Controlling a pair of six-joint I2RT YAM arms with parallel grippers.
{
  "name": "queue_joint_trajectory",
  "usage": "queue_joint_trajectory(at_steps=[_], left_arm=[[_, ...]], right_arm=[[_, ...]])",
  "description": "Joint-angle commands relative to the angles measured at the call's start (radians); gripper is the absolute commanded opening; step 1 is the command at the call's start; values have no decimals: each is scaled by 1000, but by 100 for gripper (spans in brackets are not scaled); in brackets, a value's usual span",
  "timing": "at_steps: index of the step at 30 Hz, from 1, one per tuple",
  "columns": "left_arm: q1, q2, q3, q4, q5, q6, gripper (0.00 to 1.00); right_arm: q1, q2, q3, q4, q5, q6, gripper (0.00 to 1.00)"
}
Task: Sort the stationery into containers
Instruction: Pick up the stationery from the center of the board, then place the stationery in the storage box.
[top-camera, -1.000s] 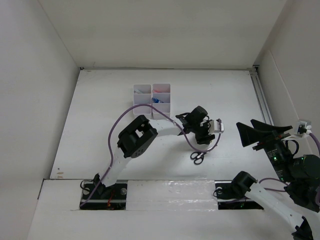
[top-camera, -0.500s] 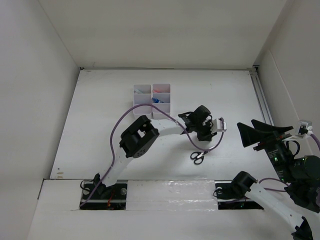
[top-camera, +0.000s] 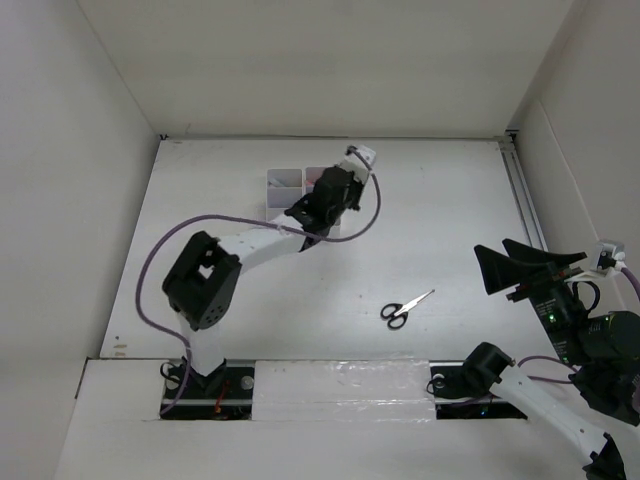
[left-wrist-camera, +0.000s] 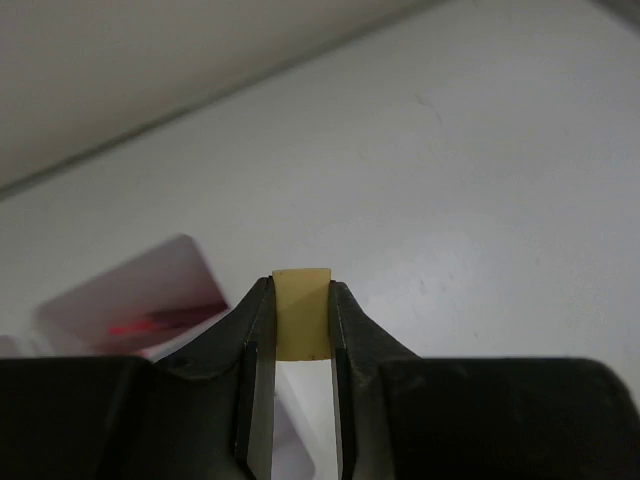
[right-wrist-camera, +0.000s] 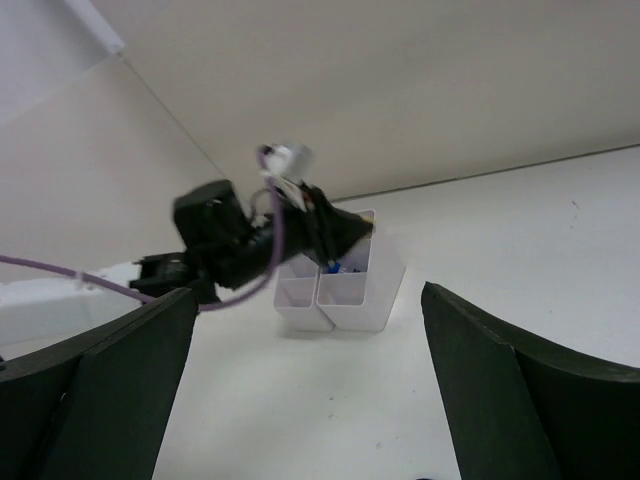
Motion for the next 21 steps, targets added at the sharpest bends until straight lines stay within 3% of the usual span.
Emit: queue_joint_trajectory(at_steps=[1, 4, 11, 21], left_arm=[[10, -158, -47, 222, -367, -133, 0], [87, -220, -76, 167, -410, -267, 0], [211, -311, -155, 68, -483, -403, 0], [223, -440, -287, -83, -494, -512, 0]], right_arm=[[6, 0, 1, 64, -14, -5, 100], [6, 0, 1, 64, -15, -5, 100], [6, 0, -8, 55, -15, -5, 99], [6, 0, -8, 36, -15, -5, 99]])
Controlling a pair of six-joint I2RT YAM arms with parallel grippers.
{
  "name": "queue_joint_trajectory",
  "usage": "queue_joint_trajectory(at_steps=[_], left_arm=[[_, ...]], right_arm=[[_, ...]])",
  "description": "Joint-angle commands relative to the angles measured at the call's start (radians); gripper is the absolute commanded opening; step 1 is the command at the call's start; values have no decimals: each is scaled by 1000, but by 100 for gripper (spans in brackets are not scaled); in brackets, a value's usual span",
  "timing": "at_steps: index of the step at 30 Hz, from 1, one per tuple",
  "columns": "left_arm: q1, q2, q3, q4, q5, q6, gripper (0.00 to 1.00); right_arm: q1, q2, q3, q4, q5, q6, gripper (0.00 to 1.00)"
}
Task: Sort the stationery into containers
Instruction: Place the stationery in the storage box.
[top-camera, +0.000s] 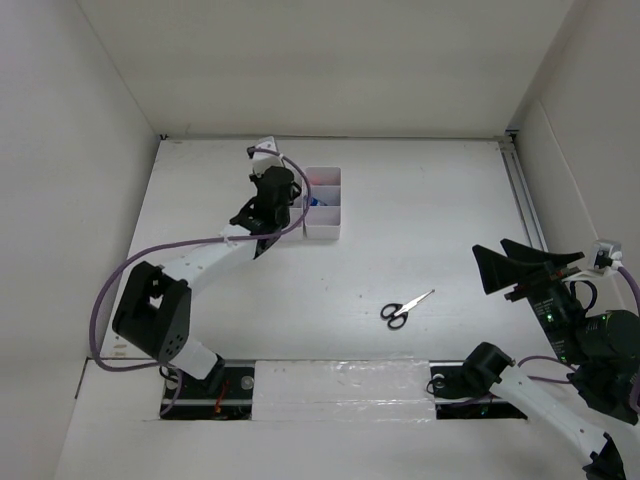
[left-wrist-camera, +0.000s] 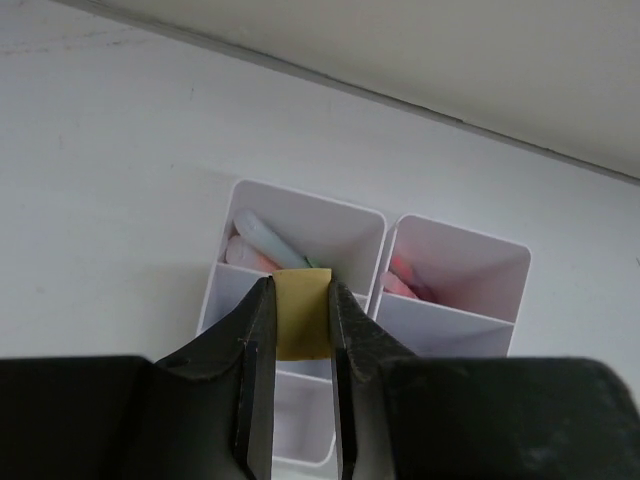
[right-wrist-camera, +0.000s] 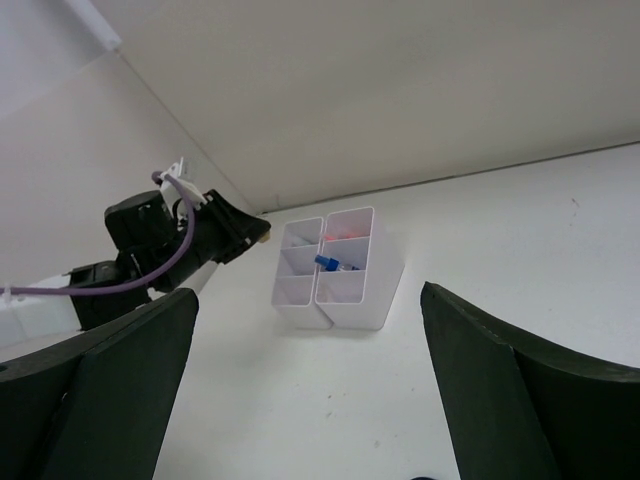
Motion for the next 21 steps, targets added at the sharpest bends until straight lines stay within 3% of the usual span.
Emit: queue_joint_trajectory(at_steps=[1, 8, 21], left_arm=[[-4, -115, -55, -24, -12, -73, 0], [-4, -163, -200, 45, 41, -96, 0], [-4, -76, -276, 148, 80, -116, 0]], right_arm=[[6, 0, 2, 32, -14, -5, 99], [6, 0, 2, 32, -14, -5, 99], [6, -10, 2, 14, -14, 4, 98]])
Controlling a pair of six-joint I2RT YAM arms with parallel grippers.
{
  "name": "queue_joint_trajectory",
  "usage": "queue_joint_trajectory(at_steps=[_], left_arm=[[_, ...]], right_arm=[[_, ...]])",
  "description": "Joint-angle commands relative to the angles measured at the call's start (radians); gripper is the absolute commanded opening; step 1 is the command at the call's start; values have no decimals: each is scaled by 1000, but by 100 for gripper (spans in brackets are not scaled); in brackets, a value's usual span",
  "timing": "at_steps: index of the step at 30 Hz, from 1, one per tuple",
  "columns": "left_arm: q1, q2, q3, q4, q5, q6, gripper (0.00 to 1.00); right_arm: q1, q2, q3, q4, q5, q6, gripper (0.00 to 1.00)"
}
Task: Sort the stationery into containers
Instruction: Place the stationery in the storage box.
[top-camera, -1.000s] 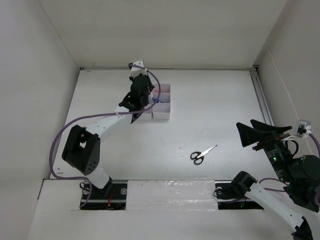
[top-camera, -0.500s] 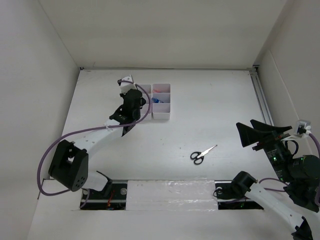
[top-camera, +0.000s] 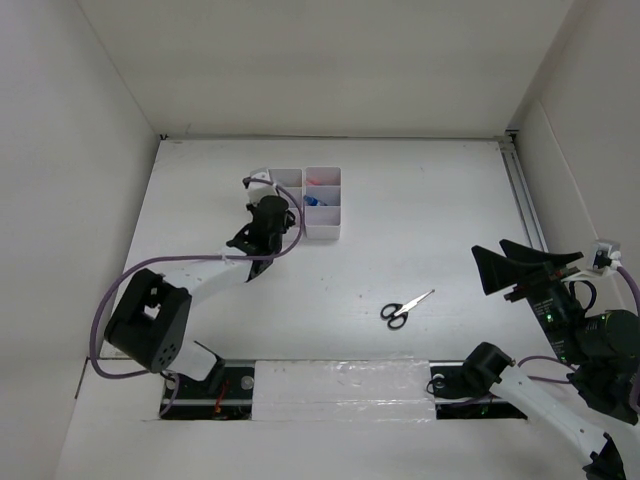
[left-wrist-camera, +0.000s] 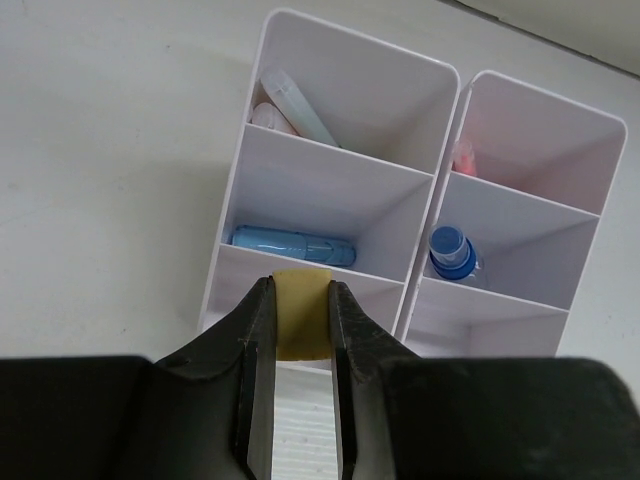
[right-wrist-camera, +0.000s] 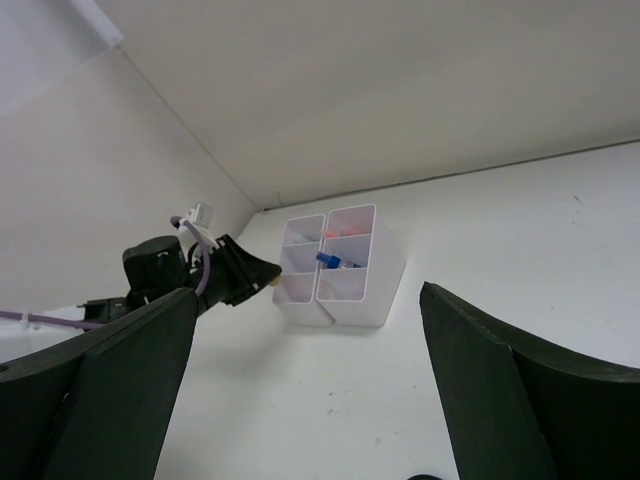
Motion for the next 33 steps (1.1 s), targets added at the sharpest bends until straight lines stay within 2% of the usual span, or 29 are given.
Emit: queue_joint_trajectory(at_steps=[1, 7, 14, 33], left_arm=[[-3, 28, -5, 79, 0, -4, 0], [-12, 87, 4, 116, -9, -4, 0], [-44, 87, 4, 136, -52, -2, 0], [-44, 87, -43, 188, -135, -31, 0]], right_arm=[[6, -10, 2, 18, -7, 1, 98], [6, -10, 2, 18, -16, -8, 98], [6, -10, 11, 18, -16, -18, 98], [6, -10, 11, 18, -34, -27, 98]])
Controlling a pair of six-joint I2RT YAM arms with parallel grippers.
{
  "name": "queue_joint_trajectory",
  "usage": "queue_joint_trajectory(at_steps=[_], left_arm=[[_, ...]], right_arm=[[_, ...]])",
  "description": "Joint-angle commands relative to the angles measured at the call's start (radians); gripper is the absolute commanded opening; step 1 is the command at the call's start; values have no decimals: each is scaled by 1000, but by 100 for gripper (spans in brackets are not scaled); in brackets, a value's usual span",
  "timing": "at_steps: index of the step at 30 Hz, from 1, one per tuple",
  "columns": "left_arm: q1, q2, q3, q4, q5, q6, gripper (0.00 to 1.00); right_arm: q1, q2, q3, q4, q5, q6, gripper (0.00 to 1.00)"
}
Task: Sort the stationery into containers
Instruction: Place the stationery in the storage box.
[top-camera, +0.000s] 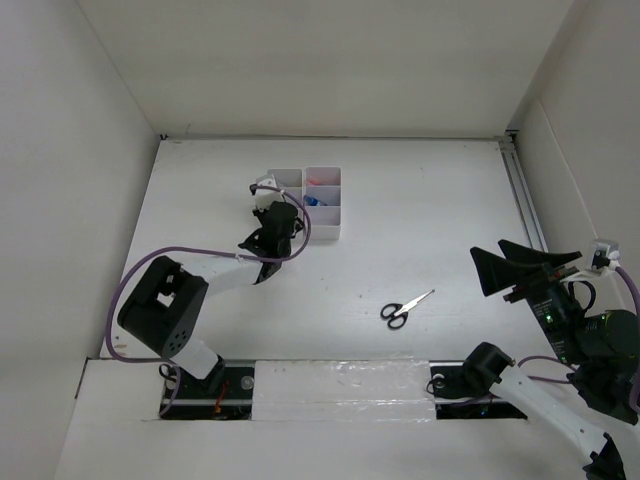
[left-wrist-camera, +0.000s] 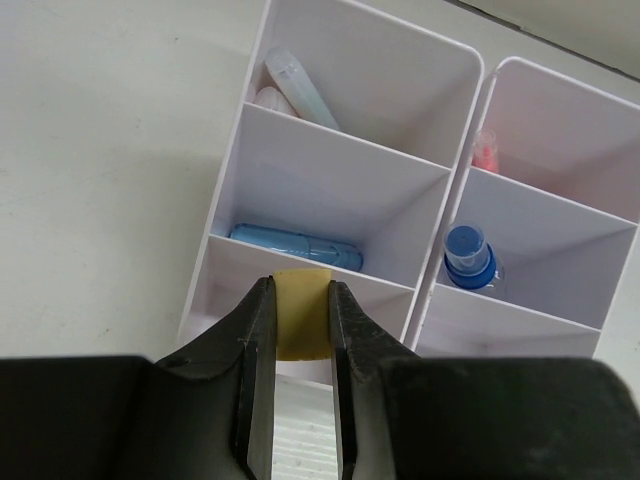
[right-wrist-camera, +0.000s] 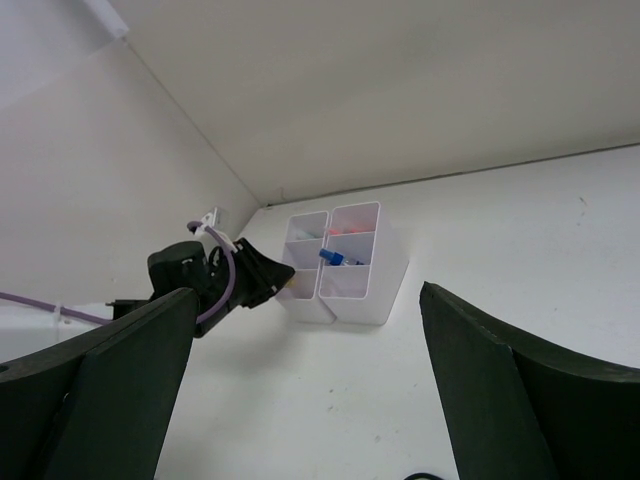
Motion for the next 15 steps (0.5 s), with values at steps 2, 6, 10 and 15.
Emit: queue_joint_trajectory(at_steps=[2, 6, 10, 15], left_arm=[[-1, -20, -21, 52, -53, -18, 0], [-1, 3, -21, 52, -76, -9, 0], [-1, 23, -12, 61, -96, -9, 0], [-1, 45, 8, 74, -96, -9, 0]], right_arm=[[6, -10, 11, 19, -15, -18, 98], [6, -10, 2, 28, -24, -18, 98], [6, -10, 2, 28, -24, -18, 98], [6, -10, 2, 28, -24, -18, 98]])
